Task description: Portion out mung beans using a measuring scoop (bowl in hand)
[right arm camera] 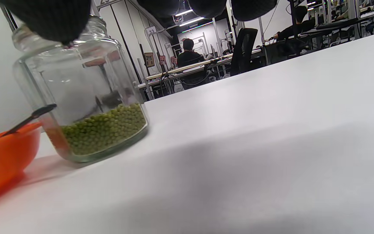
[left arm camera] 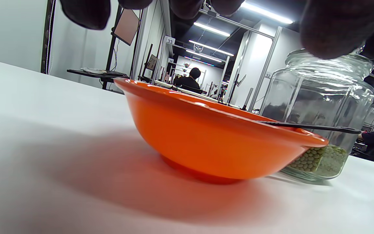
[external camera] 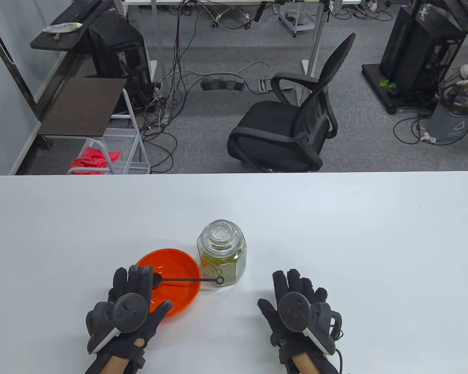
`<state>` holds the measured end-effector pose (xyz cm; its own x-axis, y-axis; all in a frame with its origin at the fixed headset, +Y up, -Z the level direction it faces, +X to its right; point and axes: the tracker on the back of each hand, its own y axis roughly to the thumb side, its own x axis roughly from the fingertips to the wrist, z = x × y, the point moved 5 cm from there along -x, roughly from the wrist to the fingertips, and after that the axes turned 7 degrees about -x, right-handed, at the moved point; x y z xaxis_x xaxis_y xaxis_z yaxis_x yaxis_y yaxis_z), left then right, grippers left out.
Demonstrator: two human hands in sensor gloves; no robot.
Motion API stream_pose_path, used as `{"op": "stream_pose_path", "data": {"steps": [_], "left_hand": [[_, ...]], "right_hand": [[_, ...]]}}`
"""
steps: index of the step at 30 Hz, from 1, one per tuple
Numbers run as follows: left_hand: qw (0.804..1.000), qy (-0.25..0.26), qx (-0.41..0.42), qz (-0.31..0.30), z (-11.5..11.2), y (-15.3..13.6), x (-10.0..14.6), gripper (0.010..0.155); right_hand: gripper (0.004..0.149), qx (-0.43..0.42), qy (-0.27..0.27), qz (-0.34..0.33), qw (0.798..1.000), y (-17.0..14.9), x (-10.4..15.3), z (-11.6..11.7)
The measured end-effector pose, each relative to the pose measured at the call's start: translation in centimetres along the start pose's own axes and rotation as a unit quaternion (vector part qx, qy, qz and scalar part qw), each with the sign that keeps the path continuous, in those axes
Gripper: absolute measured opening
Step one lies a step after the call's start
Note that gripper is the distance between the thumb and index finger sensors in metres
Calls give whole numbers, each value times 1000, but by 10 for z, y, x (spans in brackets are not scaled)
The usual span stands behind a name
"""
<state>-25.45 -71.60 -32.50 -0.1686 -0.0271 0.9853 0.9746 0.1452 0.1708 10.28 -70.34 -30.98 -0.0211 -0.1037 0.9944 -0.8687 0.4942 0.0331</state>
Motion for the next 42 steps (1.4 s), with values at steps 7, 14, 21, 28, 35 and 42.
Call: {"op": "stream_pose_path", "data": {"steps": [7, 14, 21, 28, 35, 42], "left_hand": [[1000, 0, 5, 1, 0, -1, 0, 92], [1000, -1, 11, 6, 1, -4, 0, 92], [1000, -3, 17, 8, 1, -5, 0, 92], [999, 0, 28, 16, 5, -10, 1, 92], [999, 0, 30, 23, 6, -13, 1, 92], [999, -6, 37, 29, 5, -16, 0, 92]], "right_hand": [[77, -23, -3, 12, 1000, 5, -9, -9], [77, -62, -26, 25, 997, 14, -25, -31], [77, -66, -35, 15, 997, 36, -44, -46], [77, -52, -49, -4, 997, 64, -63, -54], [77, -38, -62, -23, 997, 98, -85, -56], [78, -48, -37, -11, 998, 120, -111, -38]]}}
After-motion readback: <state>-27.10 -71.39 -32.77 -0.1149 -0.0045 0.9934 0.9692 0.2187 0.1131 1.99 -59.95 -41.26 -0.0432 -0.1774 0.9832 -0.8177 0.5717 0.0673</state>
